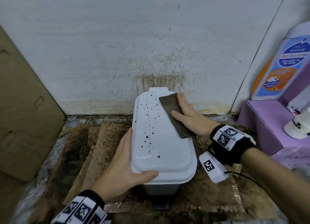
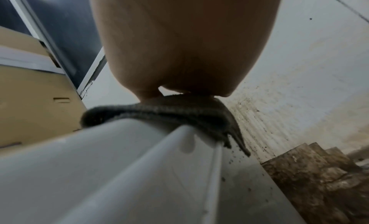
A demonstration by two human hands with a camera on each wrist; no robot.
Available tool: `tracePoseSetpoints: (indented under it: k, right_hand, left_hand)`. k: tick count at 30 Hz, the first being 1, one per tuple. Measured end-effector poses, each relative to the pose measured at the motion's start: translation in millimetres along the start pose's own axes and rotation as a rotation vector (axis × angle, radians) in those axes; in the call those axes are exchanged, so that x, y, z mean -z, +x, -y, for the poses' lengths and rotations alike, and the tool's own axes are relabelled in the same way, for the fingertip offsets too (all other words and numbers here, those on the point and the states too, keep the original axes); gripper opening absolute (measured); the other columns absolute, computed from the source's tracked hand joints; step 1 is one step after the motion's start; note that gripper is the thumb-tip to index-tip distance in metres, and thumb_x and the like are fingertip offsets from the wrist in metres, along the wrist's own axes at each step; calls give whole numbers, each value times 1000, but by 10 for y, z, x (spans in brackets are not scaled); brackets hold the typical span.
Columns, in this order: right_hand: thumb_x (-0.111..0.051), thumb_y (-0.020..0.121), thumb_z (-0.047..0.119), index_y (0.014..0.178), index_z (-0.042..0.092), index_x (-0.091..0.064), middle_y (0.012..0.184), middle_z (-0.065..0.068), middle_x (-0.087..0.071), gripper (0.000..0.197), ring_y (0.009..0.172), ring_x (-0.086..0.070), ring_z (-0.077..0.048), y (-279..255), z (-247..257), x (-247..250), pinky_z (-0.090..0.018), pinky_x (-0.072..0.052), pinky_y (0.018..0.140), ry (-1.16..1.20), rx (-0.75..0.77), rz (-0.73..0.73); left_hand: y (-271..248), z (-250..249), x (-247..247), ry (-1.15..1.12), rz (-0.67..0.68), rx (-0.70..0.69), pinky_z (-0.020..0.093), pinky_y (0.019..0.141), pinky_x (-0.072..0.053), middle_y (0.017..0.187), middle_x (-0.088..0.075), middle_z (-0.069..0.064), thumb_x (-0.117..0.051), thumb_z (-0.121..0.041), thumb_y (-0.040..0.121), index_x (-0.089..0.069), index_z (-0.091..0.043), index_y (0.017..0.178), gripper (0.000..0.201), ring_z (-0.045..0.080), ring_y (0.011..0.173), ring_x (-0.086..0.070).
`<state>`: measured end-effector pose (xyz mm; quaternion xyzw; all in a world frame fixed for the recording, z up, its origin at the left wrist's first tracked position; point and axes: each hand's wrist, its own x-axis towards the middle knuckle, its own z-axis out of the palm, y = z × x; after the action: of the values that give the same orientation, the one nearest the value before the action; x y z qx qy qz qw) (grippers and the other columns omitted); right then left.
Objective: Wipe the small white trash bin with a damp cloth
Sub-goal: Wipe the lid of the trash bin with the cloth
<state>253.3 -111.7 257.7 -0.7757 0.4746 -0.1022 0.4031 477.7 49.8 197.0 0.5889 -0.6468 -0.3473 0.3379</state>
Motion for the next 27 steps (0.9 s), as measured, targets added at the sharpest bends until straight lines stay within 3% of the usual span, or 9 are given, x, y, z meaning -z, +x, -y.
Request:
tracePoseSetpoints:
  k: [6,13,17,19,25,27]
  right_hand:
    - [-26,105,52,155,24,24,162,6,32,76,151,23,-19,-203,-42,-162,-43,12,124,-99,53,-1]
    - [-27,103,59,155,40,19,160,20,32,72,151,26,-17,-722,-63,-624,-40,8,125,-30,34,-169]
    - [-19,102,58,157,36,11,162,15,27,66,148,29,-1,-1044,56,-985,-28,17,122,-23,58,-346]
    - [-13,97,62,158,35,10,164,13,26,70,148,27,1,-1143,93,-1143,-23,19,120,-61,62,-413]
    - [-19,100,58,159,31,9,165,8,24,71,149,26,-3,-1078,101,-1148,-29,14,123,-153,68,-417]
    - [-25,104,51,160,27,7,166,4,24,69,148,29,-3,-1011,111,-1036,-26,17,121,-189,73,-375]
  left_hand:
    - [-18,-49,-12,47,-7,-33,28,118,-14,141,4,-60,-77,-70,60,11,-87,125,111,-26,140,2]
    - [-47,-9,-32,-4,3,-4,44,126,-18,156,3,-45,-79,-75,60,10,-74,138,119,-13,150,-1]
    - [-44,14,-41,-6,9,1,43,127,-16,155,6,-45,-80,-75,60,12,-70,140,122,-12,150,2]
    - [-35,18,-39,7,12,-6,43,127,-15,156,7,-44,-78,-77,59,13,-67,141,123,-11,150,3]
    - [-22,84,-1,12,23,43,44,128,-14,161,9,-38,-77,-79,59,13,-52,154,133,-10,151,4]
    - [-20,93,1,6,28,43,45,127,-15,162,8,-36,-78,-78,60,13,-55,152,132,-9,152,4]
